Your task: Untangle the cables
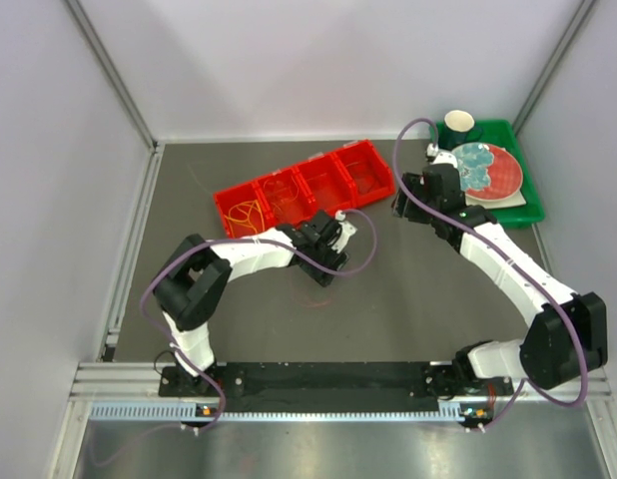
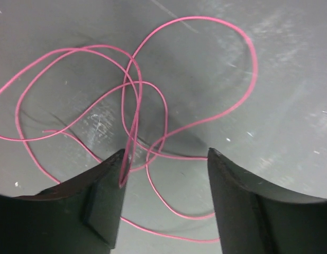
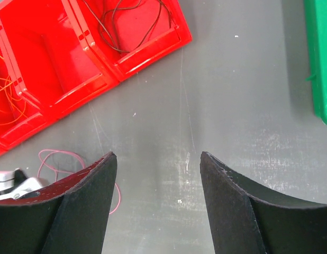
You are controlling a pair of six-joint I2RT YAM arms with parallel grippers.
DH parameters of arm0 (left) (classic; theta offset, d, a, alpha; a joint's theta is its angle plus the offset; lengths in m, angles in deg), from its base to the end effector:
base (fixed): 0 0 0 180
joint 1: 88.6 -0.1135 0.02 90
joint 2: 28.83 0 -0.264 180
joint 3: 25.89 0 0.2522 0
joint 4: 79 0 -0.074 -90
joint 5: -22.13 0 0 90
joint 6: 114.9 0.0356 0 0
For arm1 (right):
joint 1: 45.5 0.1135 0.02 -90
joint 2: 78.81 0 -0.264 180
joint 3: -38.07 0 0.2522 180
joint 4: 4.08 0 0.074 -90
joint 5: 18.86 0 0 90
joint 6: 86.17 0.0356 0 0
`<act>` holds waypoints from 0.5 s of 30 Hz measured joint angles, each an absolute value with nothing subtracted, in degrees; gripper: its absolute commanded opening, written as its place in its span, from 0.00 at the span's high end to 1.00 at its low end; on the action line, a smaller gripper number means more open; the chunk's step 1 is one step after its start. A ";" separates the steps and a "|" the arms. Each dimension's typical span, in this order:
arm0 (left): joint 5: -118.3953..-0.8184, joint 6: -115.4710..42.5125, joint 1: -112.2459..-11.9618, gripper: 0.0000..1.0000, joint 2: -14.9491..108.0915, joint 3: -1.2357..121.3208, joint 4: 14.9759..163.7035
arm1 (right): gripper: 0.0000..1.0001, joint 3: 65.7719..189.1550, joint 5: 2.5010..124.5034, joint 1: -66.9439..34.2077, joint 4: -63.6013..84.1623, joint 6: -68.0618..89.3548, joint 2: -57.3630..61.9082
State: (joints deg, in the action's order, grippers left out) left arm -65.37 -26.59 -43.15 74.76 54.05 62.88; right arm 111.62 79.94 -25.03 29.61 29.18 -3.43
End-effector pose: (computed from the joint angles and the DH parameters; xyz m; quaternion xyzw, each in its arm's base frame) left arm 0.2549 -0.2611 0.1724 0.3663 0.8978 -0.1169 0.2150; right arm 0.2776 0.0978 0.2975 0.0728 0.8842 0.1148 0.4469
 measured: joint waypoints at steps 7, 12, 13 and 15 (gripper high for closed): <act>-66.98 -25.78 -43.15 0.55 77.36 55.31 64.76 | 0.36 111.62 79.18 -25.03 29.65 29.39 -3.26; -66.63 -26.09 -43.35 0.79 77.68 55.55 65.70 | 0.36 111.62 79.00 -25.03 29.65 29.46 -3.26; -66.37 -26.24 -43.41 0.85 77.68 55.55 65.81 | 0.36 111.62 78.98 -25.03 29.63 29.46 -3.26; -65.93 -26.48 -43.50 1.00 77.71 55.55 65.83 | 0.36 111.62 79.00 -25.03 29.63 29.46 -3.26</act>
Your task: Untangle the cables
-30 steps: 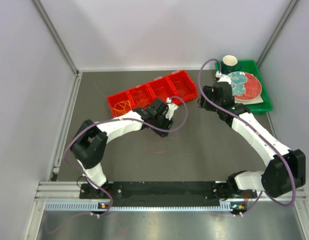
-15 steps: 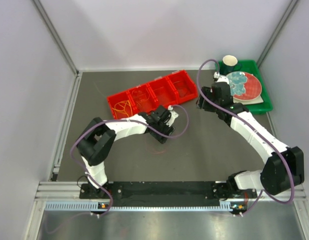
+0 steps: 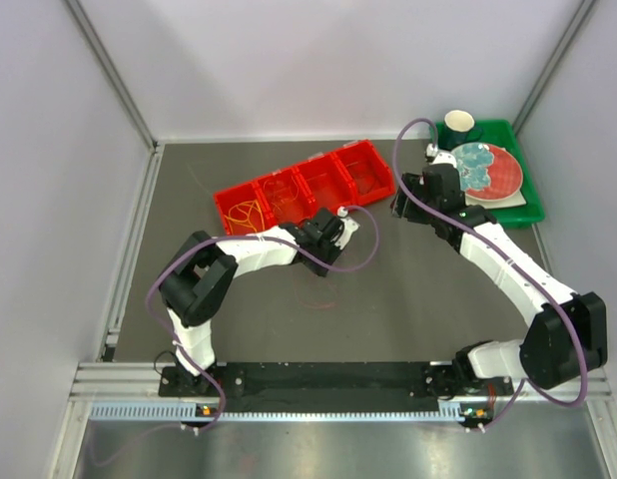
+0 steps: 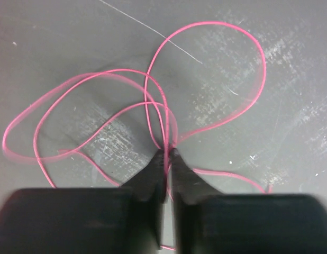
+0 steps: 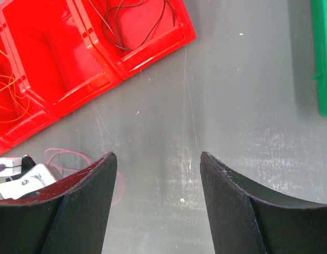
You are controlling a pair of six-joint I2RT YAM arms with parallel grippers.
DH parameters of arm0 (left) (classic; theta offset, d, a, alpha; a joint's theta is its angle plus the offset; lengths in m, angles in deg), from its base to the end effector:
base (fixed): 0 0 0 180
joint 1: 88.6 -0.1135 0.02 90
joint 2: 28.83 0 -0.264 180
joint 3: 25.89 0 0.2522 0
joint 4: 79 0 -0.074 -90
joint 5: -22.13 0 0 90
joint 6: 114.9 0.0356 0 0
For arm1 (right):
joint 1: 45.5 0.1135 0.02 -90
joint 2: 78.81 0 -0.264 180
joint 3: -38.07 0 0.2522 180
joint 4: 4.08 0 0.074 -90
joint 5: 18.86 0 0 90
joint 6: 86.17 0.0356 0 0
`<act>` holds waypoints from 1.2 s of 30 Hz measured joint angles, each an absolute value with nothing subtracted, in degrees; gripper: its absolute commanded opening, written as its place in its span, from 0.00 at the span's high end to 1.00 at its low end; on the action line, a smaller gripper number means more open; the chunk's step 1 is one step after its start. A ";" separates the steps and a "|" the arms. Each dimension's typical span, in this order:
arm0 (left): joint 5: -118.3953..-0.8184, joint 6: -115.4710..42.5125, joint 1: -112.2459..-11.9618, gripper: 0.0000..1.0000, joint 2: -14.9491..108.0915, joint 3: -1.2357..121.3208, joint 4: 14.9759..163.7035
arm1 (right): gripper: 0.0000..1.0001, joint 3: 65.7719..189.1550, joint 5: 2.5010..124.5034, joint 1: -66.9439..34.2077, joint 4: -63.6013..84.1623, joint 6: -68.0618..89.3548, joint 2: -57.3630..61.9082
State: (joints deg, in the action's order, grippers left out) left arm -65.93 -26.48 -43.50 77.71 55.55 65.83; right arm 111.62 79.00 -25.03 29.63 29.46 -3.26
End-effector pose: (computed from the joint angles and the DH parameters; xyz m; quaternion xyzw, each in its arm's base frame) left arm 0.2659 -0.2685 0.1644 0.3623 0.8959 -0.1166 0.2290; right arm 0.2780 0.0986 0.2966 0.0712 0.8855 0.1221 0.4427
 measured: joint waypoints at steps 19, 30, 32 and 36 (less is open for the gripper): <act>-65.91 -29.22 -45.71 1.00 74.36 63.18 64.80 | 0.36 111.60 80.38 -25.03 29.70 29.59 -3.81; -68.32 -31.45 -48.14 1.00 71.19 70.46 70.59 | 0.36 111.60 82.48 -25.03 29.89 29.42 -5.82; -68.56 -31.47 -48.55 1.00 71.19 72.23 70.92 | 0.36 111.60 82.72 -25.03 29.91 29.42 -5.82; -68.56 -31.45 -49.73 1.00 71.35 76.16 72.08 | 0.36 111.60 82.96 -25.03 30.20 29.42 -5.82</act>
